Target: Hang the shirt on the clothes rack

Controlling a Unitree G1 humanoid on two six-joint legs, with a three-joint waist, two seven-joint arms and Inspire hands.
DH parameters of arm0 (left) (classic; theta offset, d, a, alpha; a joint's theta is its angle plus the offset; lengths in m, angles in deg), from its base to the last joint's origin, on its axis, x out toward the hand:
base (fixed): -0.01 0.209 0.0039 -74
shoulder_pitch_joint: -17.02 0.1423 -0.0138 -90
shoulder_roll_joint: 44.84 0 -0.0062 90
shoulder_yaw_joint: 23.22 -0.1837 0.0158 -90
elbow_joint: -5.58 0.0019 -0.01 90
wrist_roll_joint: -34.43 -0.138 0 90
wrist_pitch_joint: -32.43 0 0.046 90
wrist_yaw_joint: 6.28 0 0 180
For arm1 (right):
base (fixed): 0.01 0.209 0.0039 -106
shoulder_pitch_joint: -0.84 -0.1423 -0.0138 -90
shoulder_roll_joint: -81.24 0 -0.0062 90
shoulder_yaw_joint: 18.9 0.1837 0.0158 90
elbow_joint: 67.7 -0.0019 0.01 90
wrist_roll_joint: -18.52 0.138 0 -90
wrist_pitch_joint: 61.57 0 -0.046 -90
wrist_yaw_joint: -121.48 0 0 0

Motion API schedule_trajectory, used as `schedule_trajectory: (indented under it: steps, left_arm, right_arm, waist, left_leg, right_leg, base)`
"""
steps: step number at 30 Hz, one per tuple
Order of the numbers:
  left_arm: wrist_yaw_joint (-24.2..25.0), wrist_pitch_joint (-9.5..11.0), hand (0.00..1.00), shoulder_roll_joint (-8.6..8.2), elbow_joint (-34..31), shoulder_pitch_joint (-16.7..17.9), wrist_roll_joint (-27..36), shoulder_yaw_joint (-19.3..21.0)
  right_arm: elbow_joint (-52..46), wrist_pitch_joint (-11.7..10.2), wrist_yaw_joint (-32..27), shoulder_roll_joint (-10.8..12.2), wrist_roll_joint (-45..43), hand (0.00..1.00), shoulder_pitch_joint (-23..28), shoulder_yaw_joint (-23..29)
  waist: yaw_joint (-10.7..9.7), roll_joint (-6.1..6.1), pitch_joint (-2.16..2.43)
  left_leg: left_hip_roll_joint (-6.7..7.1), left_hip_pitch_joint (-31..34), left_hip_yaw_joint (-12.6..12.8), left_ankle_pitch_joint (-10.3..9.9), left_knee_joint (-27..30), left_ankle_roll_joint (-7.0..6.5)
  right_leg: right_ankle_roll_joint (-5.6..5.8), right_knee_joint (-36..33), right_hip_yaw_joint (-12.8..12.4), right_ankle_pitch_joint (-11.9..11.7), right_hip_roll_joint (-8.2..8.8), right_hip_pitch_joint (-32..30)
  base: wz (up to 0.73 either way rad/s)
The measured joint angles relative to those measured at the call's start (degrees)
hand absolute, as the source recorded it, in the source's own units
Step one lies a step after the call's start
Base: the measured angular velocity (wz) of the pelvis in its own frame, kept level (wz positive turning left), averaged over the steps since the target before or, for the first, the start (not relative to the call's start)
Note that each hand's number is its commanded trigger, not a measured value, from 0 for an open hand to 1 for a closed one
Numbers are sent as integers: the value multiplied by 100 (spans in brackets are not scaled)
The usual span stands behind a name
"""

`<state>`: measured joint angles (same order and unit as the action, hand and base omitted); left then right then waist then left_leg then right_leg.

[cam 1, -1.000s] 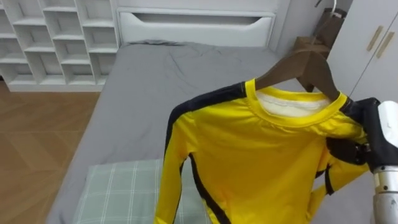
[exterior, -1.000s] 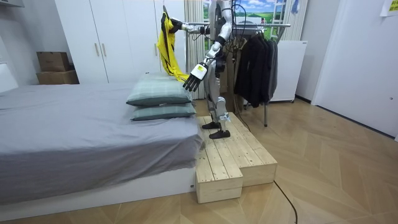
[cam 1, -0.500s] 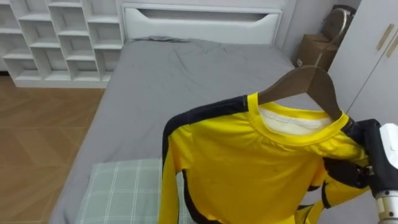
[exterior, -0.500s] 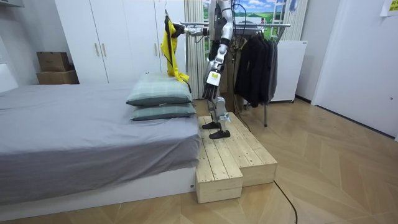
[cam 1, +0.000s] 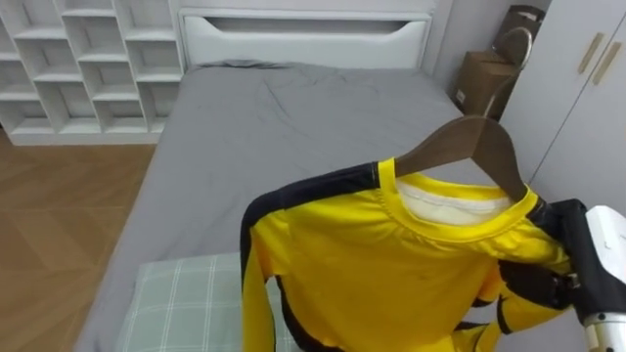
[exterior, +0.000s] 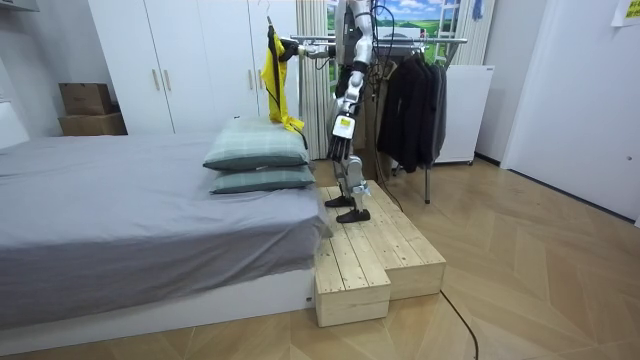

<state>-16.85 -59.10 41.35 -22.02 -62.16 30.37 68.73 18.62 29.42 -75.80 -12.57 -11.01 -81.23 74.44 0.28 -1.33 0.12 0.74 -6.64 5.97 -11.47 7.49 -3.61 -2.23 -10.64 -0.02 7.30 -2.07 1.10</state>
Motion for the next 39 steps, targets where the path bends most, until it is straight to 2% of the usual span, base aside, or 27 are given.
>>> schedule_trajectory:
  steps: [6,13,19,25,30,39]
  left_arm:
    - [0,-92,0,0,0,2,4,-17]
    - [-11,-96,0,-4,0,2,4,-41]
    - [-11,-104,0,-9,80,-21,5,-43]
    - [-8,-100,0,-11,176,-19,5,-41]
    - [-1,-100,0,-12,166,-18,4,-41]
    - [-18,-100,0,-16,165,-30,-2,-40]
  right_arm:
    - [0,37,0,3,-16,100,2,-58]
    - [0,37,-5,5,-165,100,2,-186]
    - [-2,37,-48,97,-462,100,-12,-221]
    - [-99,41,-53,160,-546,100,-90,-208]
    - [-591,29,-152,161,-646,100,-123,-211]
    - [-608,32,-156,166,-697,100,-130,-209]
  waist:
    - [1,19,-13]
    - [12,13,-14]
    - [107,-21,-15]
    - [128,-86,-48]
    - [134,-116,-30]
    - [102,-111,-33]
  left_leg:
    - [-1,0,19,-2,2,1]
    - [-2,-1,36,-2,5,2]
    - [-6,-45,105,-13,0,-1]
    - [-1,-56,140,-37,19,-24]
    - [-2,-4,156,-40,21,-30]
    - [-6,-5,155,-56,14,-37]
  right_leg:
    - [4,-3,-11,2,-3,-1]
    - [4,-16,-33,3,-9,-8]
    - [5,-35,-95,3,-17,-7]
    - [28,-96,-120,17,-8,-25]
    - [32,-104,-127,14,-8,-88]
    - [32,-112,-125,14,-9,-91]
  base:
    - [0]
    - [0]
    - [-6]
    - [-3]
    - [-1]
    - [0]
